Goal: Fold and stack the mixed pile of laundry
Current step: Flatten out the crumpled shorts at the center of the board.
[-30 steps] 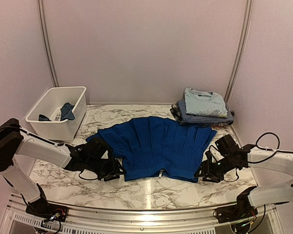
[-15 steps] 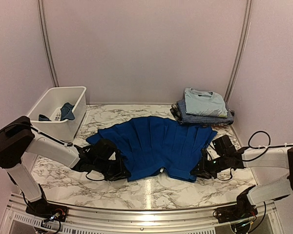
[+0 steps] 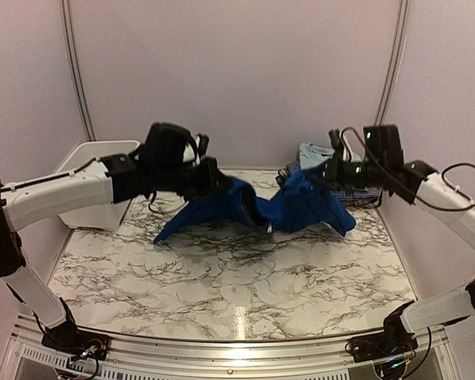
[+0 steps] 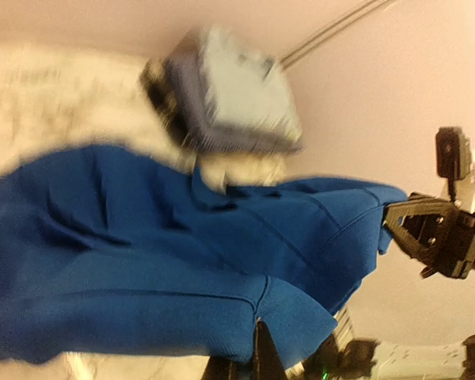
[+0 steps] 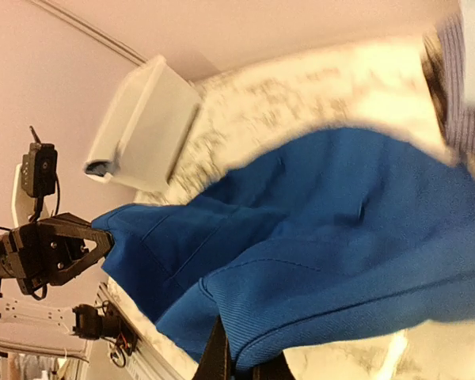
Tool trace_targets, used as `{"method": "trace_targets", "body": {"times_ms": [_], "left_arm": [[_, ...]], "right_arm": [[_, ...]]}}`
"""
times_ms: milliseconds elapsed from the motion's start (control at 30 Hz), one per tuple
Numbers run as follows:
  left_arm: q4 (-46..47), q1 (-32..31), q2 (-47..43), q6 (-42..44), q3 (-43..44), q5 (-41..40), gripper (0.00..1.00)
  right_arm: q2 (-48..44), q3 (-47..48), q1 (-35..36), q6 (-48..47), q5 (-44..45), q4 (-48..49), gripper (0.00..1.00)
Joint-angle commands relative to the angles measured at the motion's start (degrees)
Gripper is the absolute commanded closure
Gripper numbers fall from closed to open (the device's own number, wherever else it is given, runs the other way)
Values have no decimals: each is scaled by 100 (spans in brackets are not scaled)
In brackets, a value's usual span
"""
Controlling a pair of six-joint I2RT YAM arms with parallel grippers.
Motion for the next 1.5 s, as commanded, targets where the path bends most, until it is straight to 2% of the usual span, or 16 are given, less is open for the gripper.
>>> {"method": "trace_targets", "body": {"times_ms": [0, 100, 167, 333, 500, 633, 733, 833, 900, 967, 1000, 1067, 1167, 1300, 1467], "left_arm": [[-913, 316, -275, 1182, 2143, -117, 100], [-1107, 293, -308, 1294, 3066, 102, 100], [-1109, 234, -507, 1314, 3205, 91, 100], [-1063, 148, -913, 1098, 3114, 18, 100], [-1074, 328, -722, 711, 2995, -293, 100], [-991, 1041, -230, 204, 2978, -176, 100], [-668, 1596, 429, 170, 3336, 169, 100], [-571, 2085, 1293, 181, 4468, 678, 100], [-573, 2340, 1763, 111, 5475, 920, 100], [-617, 2511, 1979, 116, 6008, 1146, 100], [-652, 2567, 1934, 165, 6024, 1179, 100], [-682, 2610, 1599, 354, 5512, 1214, 100], [-670, 2576, 767, 614, 3871, 1289, 100], [-394, 2430, -392, 658, 803, 1231, 100], [572, 2345, -1383, -123, -2933, 1266, 100]], "right_arm": [[485, 2667, -30, -915, 177, -497, 100], [685, 4046, -31, -992, 112, -749, 100], [624, 4346, -22, -847, -33, -702, 100], [262, 4157, -22, -204, -238, -203, 100], [483, 3964, -30, -209, -94, -161, 100], [1317, 4280, -127, -403, 59, -92, 100], [2209, 4958, -529, -295, -177, 39, 100], [3200, 6011, -1020, 92, -646, 299, 100], [3925, 7224, -1228, 489, -1027, 380, 100], [4485, 8156, -1309, 800, -1332, 407, 100], [4604, 8315, -1313, 955, -1533, 549, 100], [4477, 7944, -1290, 1127, -1817, 752, 100], [3588, 6047, -1184, 799, -1889, 1047, 100], [2068, 2776, -1032, 649, -1931, 1664, 100], [1042, -656, -478, 534, -1759, 1959, 100]]}}
